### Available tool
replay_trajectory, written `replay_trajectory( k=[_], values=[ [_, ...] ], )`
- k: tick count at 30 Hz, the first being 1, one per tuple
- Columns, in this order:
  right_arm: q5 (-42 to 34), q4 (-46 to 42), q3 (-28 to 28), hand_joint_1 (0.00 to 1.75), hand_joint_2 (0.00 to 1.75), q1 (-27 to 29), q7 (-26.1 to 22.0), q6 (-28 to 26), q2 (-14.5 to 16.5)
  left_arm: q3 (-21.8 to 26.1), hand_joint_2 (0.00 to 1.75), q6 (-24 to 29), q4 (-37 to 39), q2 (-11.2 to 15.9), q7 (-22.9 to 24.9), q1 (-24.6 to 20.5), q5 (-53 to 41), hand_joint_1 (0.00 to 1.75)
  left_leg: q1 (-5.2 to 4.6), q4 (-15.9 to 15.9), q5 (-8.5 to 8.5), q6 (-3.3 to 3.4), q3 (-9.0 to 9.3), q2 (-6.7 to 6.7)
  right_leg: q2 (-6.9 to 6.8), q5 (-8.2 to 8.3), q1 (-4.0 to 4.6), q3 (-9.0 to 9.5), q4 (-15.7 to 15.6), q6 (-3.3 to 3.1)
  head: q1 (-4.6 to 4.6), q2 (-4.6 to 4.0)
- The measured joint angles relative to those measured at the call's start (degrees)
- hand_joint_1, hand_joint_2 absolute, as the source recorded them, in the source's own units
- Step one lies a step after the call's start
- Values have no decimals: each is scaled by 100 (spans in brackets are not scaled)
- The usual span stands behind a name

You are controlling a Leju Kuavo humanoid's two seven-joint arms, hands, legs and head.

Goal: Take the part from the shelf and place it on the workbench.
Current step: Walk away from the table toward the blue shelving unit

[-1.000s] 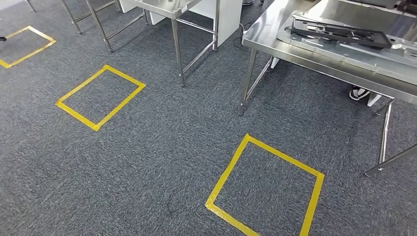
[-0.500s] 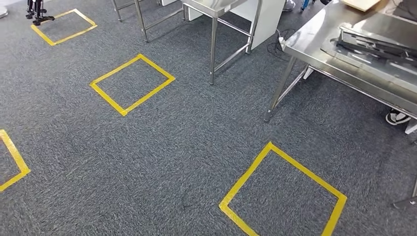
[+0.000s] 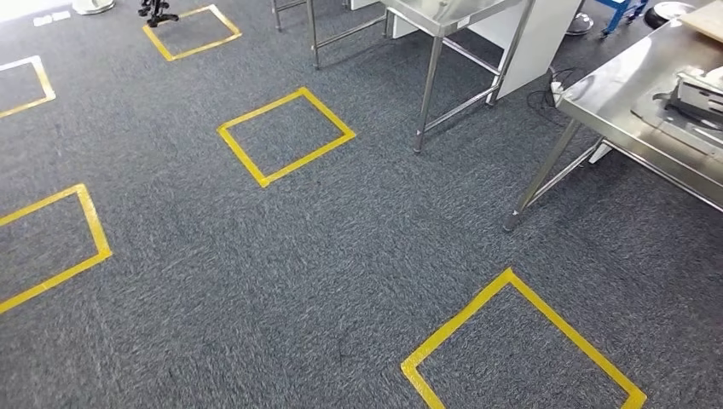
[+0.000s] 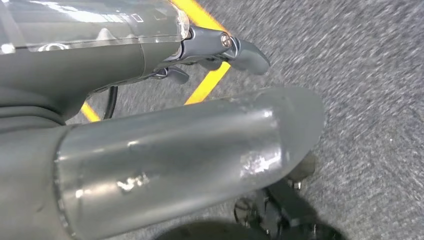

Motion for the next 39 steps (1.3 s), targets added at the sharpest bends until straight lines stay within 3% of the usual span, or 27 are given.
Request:
replay_trajectory(
  k=[2, 4, 5, 6, 8, 10, 11, 13, 14, 16, 18, 19, 20, 21, 22, 24, 26, 28, 29, 31, 33, 35, 36, 37, 39],
  values=[
    [33, 0, -5, 0, 0, 13, -3, 9, -11, 20, 0, 1, 0, -1, 4, -13, -14, 0, -6, 563, -348, -37, -255, 371, -187, 19, -2, 31, -52, -42, -2, 0],
    [53, 0, -15, 0, 0, 25, 1, 11, -45, 45, 0, 0, 0, -1, 5, -33, -22, 0, 12, 1278, -693, -87, -583, 514, -380, 9, 13, 25, -47, -59, -3, 0],
    [60, 0, -20, 0, 0, 21, 2, 12, -72, 60, 0, 0, 0, 0, 5, -31, -24, 0, 24, 1436, -724, -109, -640, 538, -471, 2, 14, 23, -42, -56, -2, 0],
    [66, 0, -23, 0, 0, 14, 2, 14, -96, 78, 0, 0, 0, 2, 5, -25, -26, 0, 37, 1365, -646, -129, -580, 565, -554, -7, 10, 23, -31, -44, -2, 0],
    [76, 0, -25, 0, 0, 0, 2, 15, -131, 107, 0, 0, 0, 4, 4, -16, -31, 0, 58, 679, -320, -154, -160, 742, -697, -40, 1, 30, 15, 5, -2, 0],
    [92, 0, -26, 0, 0, -2, 4, 15, -143, 119, 0, 1, 0, 4, -4, -43, -36, 0, 53, 68, -120, -115, 185, 941, -822, -99, 20, 38, 84, 85, -2, 0],
    [104, 0, -26, 0, 0, -9, 7, 15, -145, 123, 0, 1, 0, 4, -10, -52, -39, 0, 45, -50, -96, -76, 238, 982, -877, -119, 32, 46, 104, 124, -1, 0],
    [126, -1, -27, 0, 0, -46, 12, 15, -146, 136, 0, 2, 0, 5, -19, -42, -46, 0, 26, -73, -74, 26, 206, 875, -967, -124, 25, 77, 98, 193, -1, 0],
    [134, -1, -27, 0, 0, -66, 14, 16, -146, 144, 0, 2, 0, 5, -19, -29, -50, 0, 25, -91, -52, 72, 206, 827, -918, -146, 9, 86, 111, 229, 0, 0],
    [153, -2, -28, 0, 0, -76, 17, 32, -128, 157, 0, 2, 0, 5, -20, -24, -58, 0, 33, -131, 2, 157, 204, 725, -636, -372, -17, -21, 384, 278, 0, 0],
    [180, -2, -30, 0, 0, -57, 21, 49, -79, 163, 0, 2, 0, 6, -21, -40, -70, 0, 17, -138, 37, 209, 171, 607, -352, -776, -17, -355, 1090, 276, -1, 0],
    [194, -1, -32, 0, 0, -49, 23, 56, -53, 166, 0, 2, 0, 7, -20, -47, -75, 0, -1, -137, 49, 226, 153, 535, -301, -918, -12, -535, 1450, 262, -1, 0],
    [206, -1, -33, 0, 0, -43, 25, 62, -37, 169, 0, 2, 0, 8, -19, -47, -83, 0, -21, -136, 56, 237, 143, 459, -278, -949, 0, -651, 1664, 237, -1, 0],
    [215, -1, -33, 0, 0, -40, 26, 69, -27, 173, 0, 2, 0, 10, -16, -44, -93, 0, -42, -135, 61, 244, 142, 380, -260, -856, 20, -666, 1660, 197, -1, 0],
    [223, -1, -34, 0, 0, -38, 26, 77, -24, 178, 0, 2, 0, 10, -13, -41, -106, 0, -60, -135, 65, 247, 151, 300, -221, -660, 52, -575, 1439, 138, 0, 0],
    [237, -3, -38, 0, 0, -35, 23, 76, -21, 191, 0, -1, 0, 2, -5, -41, -137, 0, -77, -135, 71, 245, 167, 165, 9, -211, 148, -238, 665, -27, 0, 0],
    [243, -11, -52, 0, 0, -39, 10, 55, -18, 209, 0, -3, 0, -14, -7, -65, -161, 0, -70, -136, 87, 210, 146, 44, 182, -16, 225, -38, 158, -154, 0, 0],
    [243, -21, -70, 0, 0, -61, -8, 27, -16, 234, 0, -2, 0, -20, -10, -73, -172, 0, -60, -160, 115, 152, 108, -85, 106, -1, 247, -6, 40, -206, 0, 0],
    [243, -25, -75, 0, 0, -72, -16, 19, -16, 246, 0, -2, 0, -15, -9, -62, -173, 0, -60, -149, 121, 137, 102, -82, 37, 34, 228, 25, -24, -210, -1, 0],
    [243, -28, -78, 0, 0, -73, -26, 15, -18, 260, 0, -2, 0, -4, -8, -46, -174, 0, -79, 52, -16, 98, 13, 143, -104, 111, 185, 116, -187, -206, -1, 0],
    [243, -28, -80, 0, 0, -43, -27, 17, -22, 263, 0, -2, 0, 1, -8, -55, -174, 0, -61, 636, -373, 39, -270, 427, -266, 133, 162, 156, -253, -197, -1, 0],
    [243, -27, -82, 0, 0, -22, -10, 28, -42, 264, 0, -2, 0, 2, -11, -64, -175, 0, 4, 1246, -636, -47, -569, 509, -446, 105, 140, 148, -231, -176, -1, 0],
    [243, -27, -84, 0, 0, -21, 7, 40, -55, 264, 0, -2, 0, 2, -14, -57, -177, 0, 43, 1326, -619, -94, -601, 535, -529, 82, 118, 144, -208, -149, -1, 0],
    [243, -26, -86, 0, 0, -23, 31, 55, -65, 265, 0, -2, 0, 2, -16, -47, -179, 0, 84, 1177, -493, -144, -513, 570, -604, 51, 85, 142, -170, -109, -2, 0],
    [243, -27, -99, 0, 0, -28, 74, 76, -77, 266, 0, -3, 1, -5, -21, -42, -185, 0, 156, 506, -164, -239, -141, 756, -732, -42, 27, 126, -41, -2, -3, 0]
  ],
)
